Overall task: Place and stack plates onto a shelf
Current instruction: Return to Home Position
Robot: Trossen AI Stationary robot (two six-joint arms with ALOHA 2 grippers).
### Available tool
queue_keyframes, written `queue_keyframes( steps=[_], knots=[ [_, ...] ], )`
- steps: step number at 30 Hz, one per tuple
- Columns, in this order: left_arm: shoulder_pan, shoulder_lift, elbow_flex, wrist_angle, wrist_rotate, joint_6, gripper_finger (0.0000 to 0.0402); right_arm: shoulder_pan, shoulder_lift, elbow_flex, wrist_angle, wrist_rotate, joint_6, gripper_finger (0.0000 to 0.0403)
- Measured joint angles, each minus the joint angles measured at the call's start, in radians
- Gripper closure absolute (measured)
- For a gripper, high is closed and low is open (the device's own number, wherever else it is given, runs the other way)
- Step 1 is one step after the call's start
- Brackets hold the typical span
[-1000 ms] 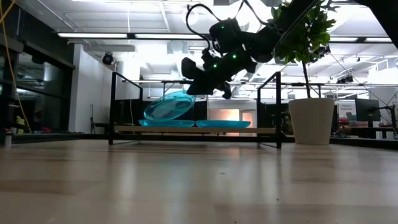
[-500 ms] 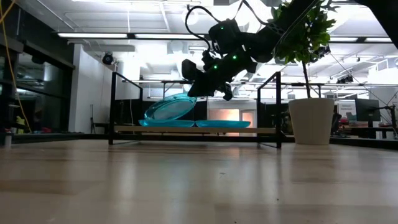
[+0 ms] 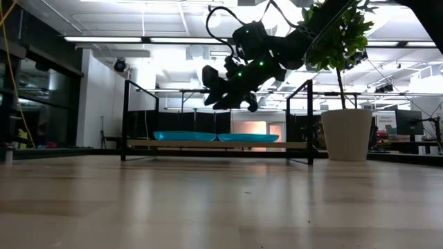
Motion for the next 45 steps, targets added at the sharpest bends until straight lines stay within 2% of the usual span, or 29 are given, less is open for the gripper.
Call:
queue_keyframes(
  steps=[4,8,15,17,19,25,29,33,39,45],
  knots=[
    [0.0,0.0,0.0,-0.003,0.0,-0.001,0.0264,0.0,-0.003,0.0,-0.001,-0.022,-0.071,0.0251],
    [0.0,0.0,0.0,-0.025,0.0,-0.001,0.0264,0.001,-0.048,0.0,-0.031,-0.035,-0.155,0.0232],
    [0.001,0.0,0.0,-0.035,-0.046,-0.004,0.0264,0.05,-0.211,0.0,-0.278,-0.166,-0.313,0.023],
    [0.001,0.0,0.0,-0.045,-0.046,-0.014,0.0264,0.084,-0.249,-0.002,-0.368,-0.173,-0.352,0.0231],
    [0.001,0.0,0.0,-0.046,-0.046,-0.025,0.0264,0.124,-0.286,-0.033,-0.379,-0.174,-0.382,0.0231],
    [0.0,0.0,0.0,-0.05,-0.047,-0.027,0.0264,0.241,-0.428,-0.282,-0.165,-0.171,-0.39,0.0231],
    [0.01,0.004,0.0,-0.054,-0.048,-0.046,0.0264,0.297,-0.507,-0.473,0.118,-0.145,-0.39,0.0231],
    [0.05,0.018,0.0,-0.053,-0.05,-0.053,0.0264,0.317,-0.556,-0.559,0.349,-0.161,-0.436,0.0231],
    [0.146,0.079,-0.001,-0.076,-0.031,-0.053,0.0264,0.318,-0.609,-0.541,0.345,-0.203,-0.52,0.0231],
    [0.255,0.129,-0.036,-0.014,0.081,-0.076,0.0264,0.318,-0.61,-0.525,0.313,-0.221,-0.548,0.0231]
  ],
)
